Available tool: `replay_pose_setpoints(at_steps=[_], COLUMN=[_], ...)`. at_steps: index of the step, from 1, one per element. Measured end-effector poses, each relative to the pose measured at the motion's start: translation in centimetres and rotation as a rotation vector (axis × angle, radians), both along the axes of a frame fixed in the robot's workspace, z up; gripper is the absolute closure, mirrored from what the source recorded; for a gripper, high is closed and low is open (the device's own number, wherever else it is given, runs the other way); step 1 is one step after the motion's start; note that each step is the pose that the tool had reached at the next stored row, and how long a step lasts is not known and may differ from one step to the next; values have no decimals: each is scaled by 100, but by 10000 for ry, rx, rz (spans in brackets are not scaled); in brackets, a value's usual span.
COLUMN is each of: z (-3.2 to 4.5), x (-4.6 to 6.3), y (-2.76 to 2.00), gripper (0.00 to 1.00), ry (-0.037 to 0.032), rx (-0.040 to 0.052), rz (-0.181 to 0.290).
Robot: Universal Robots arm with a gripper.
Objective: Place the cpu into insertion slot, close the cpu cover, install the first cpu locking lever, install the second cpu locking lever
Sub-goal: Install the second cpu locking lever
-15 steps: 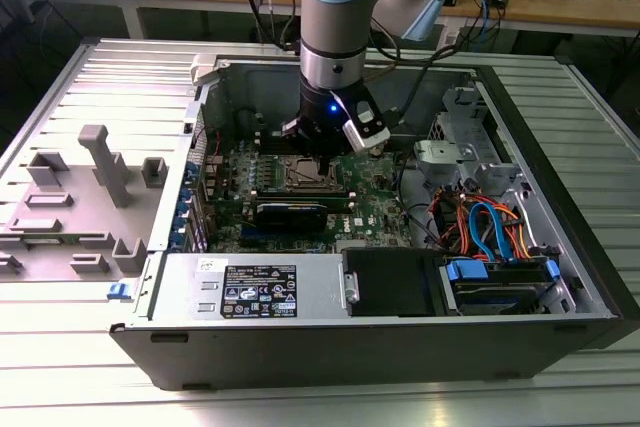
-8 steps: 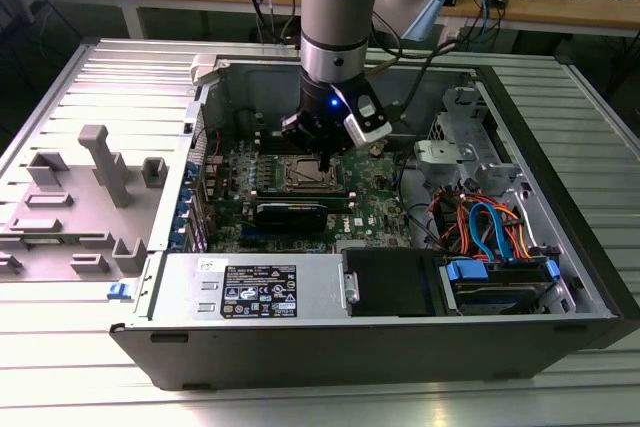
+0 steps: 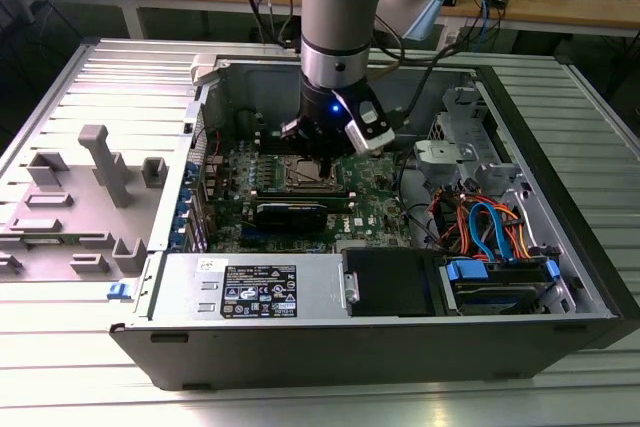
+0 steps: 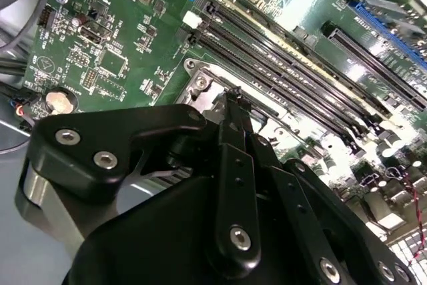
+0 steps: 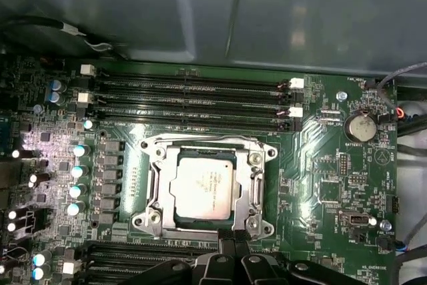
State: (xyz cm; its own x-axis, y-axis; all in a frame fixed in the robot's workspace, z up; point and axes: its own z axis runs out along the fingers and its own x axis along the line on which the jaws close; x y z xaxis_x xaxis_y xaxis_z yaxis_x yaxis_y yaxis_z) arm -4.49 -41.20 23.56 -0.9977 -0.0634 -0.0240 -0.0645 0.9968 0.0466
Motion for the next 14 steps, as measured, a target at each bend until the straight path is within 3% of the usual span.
replay_pose_setpoints(at_steps=[9, 14], z=[11, 10], x=[-21, -89], y=[-104, -126], gripper=[89, 89], ry=[-1, -1], rx=[-23, -8], rz=[-2, -13])
